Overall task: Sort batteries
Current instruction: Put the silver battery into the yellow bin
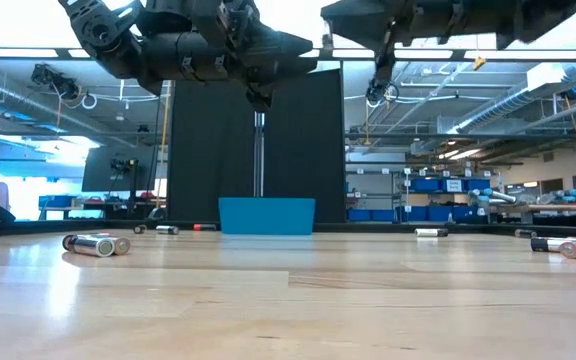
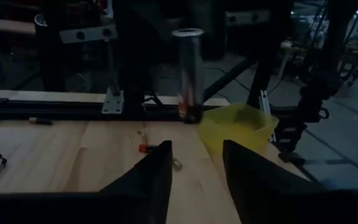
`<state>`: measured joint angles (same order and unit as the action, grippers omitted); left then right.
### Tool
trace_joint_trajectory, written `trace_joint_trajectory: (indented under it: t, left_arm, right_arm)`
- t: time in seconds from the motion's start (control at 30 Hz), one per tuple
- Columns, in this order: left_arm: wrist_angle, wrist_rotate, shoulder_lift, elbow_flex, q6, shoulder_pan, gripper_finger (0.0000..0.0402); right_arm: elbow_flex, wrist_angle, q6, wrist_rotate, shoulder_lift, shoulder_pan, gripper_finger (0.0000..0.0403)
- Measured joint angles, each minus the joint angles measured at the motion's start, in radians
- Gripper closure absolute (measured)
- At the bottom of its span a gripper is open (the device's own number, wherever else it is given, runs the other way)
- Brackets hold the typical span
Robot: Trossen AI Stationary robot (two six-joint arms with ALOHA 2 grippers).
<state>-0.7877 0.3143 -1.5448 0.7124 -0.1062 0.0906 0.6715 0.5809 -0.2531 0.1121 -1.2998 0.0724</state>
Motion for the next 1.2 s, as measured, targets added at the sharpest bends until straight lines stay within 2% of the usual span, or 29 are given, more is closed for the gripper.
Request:
trace_joint_trajectory:
  t: [0.23,0.4,0.57,0.7,0.93,1.07,1.2]
  left_arm:
    - [-0.002,0.005,0.0,0.0,0.077,0.003,0.0249]
    - [0.001,0.006,0.0,0.0,0.081,0.017,0.0248]
    - [0.001,0.017,0.0,-0.001,0.078,0.048,0.0248]
    - [0.001,0.039,0.0,-0.002,0.077,0.072,0.0248]
    - [0.0,0.082,0.0,-0.002,0.077,0.115,0.0248]
    - [-0.001,0.091,0.0,-0.002,0.076,0.134,0.0248]
    - [-0.001,0.091,0.0,-0.002,0.076,0.139,0.0248]
  right_arm:
    - [0.229,-0.695,-0.132,0.125,0.069,0.067,0.0343]
    - [0.414,-1.137,-0.374,0.153,0.029,0.154,0.0343]
    - [0.528,-1.443,-0.679,0.139,-0.021,0.255,0.0343]
    - [0.559,-1.568,-0.916,0.072,-0.049,0.354,0.0343]
    - [0.561,-1.641,-1.289,-0.057,-0.121,0.559,0.0343]
    - [0.561,-1.64,-1.435,-0.112,-0.189,0.653,0.0343]
    - [0.561,-1.684,-1.508,-0.165,-0.253,0.703,0.0344]
